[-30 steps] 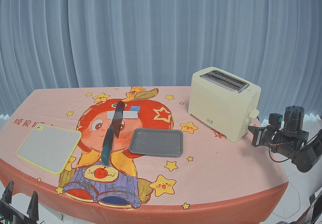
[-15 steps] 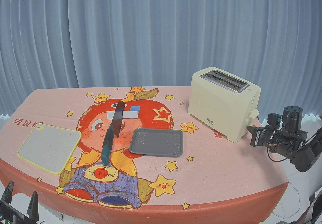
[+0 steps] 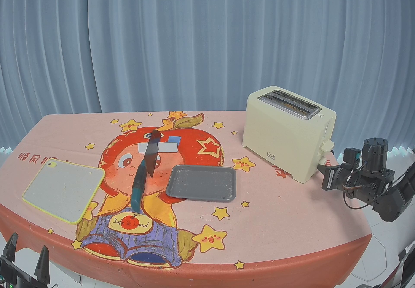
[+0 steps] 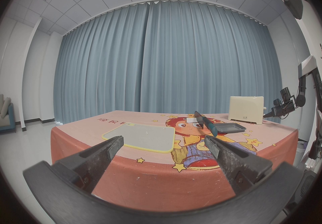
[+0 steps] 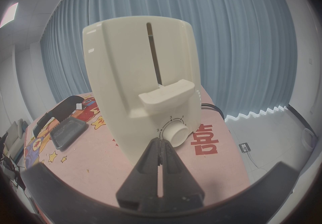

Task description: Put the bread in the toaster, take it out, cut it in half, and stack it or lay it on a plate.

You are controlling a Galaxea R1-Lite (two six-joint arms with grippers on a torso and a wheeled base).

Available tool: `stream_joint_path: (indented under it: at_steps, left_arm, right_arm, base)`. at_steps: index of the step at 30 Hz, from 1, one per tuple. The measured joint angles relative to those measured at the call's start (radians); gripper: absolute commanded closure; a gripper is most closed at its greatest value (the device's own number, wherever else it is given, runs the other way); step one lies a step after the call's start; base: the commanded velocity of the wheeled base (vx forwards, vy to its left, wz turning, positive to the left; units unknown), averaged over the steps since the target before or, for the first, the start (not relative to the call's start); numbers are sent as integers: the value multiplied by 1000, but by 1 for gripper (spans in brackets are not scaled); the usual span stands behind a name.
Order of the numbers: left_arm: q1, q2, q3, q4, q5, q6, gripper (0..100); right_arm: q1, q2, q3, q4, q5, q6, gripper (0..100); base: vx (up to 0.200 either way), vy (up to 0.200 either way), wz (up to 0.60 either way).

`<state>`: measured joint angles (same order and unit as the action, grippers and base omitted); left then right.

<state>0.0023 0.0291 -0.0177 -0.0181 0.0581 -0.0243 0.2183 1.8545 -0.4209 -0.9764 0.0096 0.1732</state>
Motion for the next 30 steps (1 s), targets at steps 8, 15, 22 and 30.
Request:
stream_joint_path:
  at_steps: [8, 15, 22, 30]
  left_arm:
    - [0, 0, 0, 0, 0, 0, 0]
    - [0, 0, 0, 0, 0, 0, 0]
    - [0, 0, 0, 0, 0, 0, 0]
    - [0, 0, 0, 0, 0, 0, 0]
  right_arm:
    - [1, 0, 5, 7, -2, 0, 100]
    - [4, 10, 6, 4, -12, 0, 100]
    - [4, 17, 7, 0, -13, 0, 100]
    - [6, 16, 8, -2, -13, 0, 100]
  base:
    - [0, 0, 0]
    - [0, 0, 0]
    - [0, 0, 0]
    - [0, 0, 0]
